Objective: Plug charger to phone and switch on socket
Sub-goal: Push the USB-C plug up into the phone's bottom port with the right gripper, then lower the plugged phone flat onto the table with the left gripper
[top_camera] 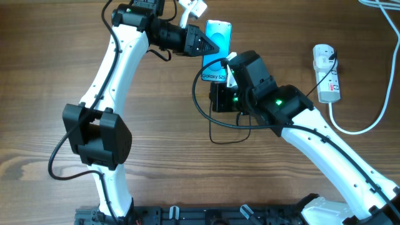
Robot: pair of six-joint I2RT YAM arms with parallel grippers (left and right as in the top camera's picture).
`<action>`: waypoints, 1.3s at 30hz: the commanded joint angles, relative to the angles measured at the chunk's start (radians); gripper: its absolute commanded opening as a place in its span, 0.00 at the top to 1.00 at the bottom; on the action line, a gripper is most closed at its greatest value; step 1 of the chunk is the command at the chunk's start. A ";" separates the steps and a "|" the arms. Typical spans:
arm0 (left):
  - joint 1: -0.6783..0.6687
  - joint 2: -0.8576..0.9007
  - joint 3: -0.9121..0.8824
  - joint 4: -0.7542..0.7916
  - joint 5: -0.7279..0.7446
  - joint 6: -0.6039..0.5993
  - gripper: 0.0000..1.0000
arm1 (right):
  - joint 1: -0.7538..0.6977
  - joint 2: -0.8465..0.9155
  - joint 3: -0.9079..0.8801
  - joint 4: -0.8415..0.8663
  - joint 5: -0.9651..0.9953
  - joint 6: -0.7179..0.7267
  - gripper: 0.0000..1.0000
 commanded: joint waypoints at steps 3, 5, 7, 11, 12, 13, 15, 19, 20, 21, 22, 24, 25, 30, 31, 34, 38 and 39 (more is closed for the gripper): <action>-0.002 -0.037 0.010 -0.001 0.006 -0.047 0.96 | 0.001 0.008 0.012 0.027 0.060 -0.018 0.95; -0.002 -0.037 0.010 -0.007 0.006 -0.064 0.96 | 0.001 0.008 0.012 0.031 0.102 -0.021 0.95; -0.002 -0.037 0.010 -0.024 0.006 -0.063 0.96 | 0.001 0.007 0.012 0.055 0.119 -0.021 0.96; -0.002 -0.037 0.010 -0.034 -0.030 -0.060 0.96 | 0.001 0.006 0.035 0.064 0.118 -0.023 0.96; -0.002 -0.037 0.010 -0.040 -0.047 -0.060 0.96 | -0.001 0.006 0.044 0.060 0.119 -0.033 0.96; -0.002 -0.037 0.010 -0.043 -0.046 -0.060 0.96 | -0.003 0.006 0.049 0.058 0.119 -0.042 0.96; -0.002 -0.037 0.010 -0.045 -0.046 -0.060 0.96 | -0.003 0.006 0.050 0.052 0.119 -0.047 0.88; 0.004 -0.037 0.010 -0.037 -0.095 -0.061 0.96 | -0.003 0.006 0.050 0.003 0.076 -0.046 0.52; 0.007 -0.037 0.010 -0.037 -0.107 -0.064 0.96 | -0.003 0.006 0.050 -0.009 0.076 -0.046 0.53; 0.012 -0.035 0.010 -0.037 -0.109 -0.064 0.96 | -0.003 0.005 0.050 -0.027 0.076 -0.045 0.52; 0.018 -0.033 0.010 -0.038 -0.116 -0.064 0.96 | -0.003 0.003 0.050 -0.043 0.074 -0.043 0.50; 0.023 -0.033 0.010 -0.040 -0.188 -0.064 0.96 | -0.003 -0.010 0.050 -0.070 0.048 -0.040 0.47; 0.023 -0.033 0.010 -0.047 -0.236 -0.064 0.96 | -0.003 -0.025 0.050 -0.090 0.034 -0.032 0.39; -0.001 0.005 0.010 -0.175 -0.410 -0.071 0.96 | -0.060 -0.096 0.050 -0.280 0.142 0.167 0.00; -0.009 0.032 0.010 -0.195 -0.417 -0.078 0.96 | -0.096 -0.101 0.050 -0.321 0.140 0.166 0.00; -0.034 0.121 0.010 -0.182 -0.484 -0.184 0.96 | -0.144 -0.100 0.049 -0.386 0.109 0.188 0.00; -0.048 0.242 0.010 -0.137 -0.495 -0.225 0.96 | -0.144 -0.100 0.048 -0.426 0.113 0.170 0.00; -0.048 0.257 0.010 -0.126 -0.495 -0.227 0.96 | -0.144 -0.100 0.048 -0.426 0.113 0.170 0.00</action>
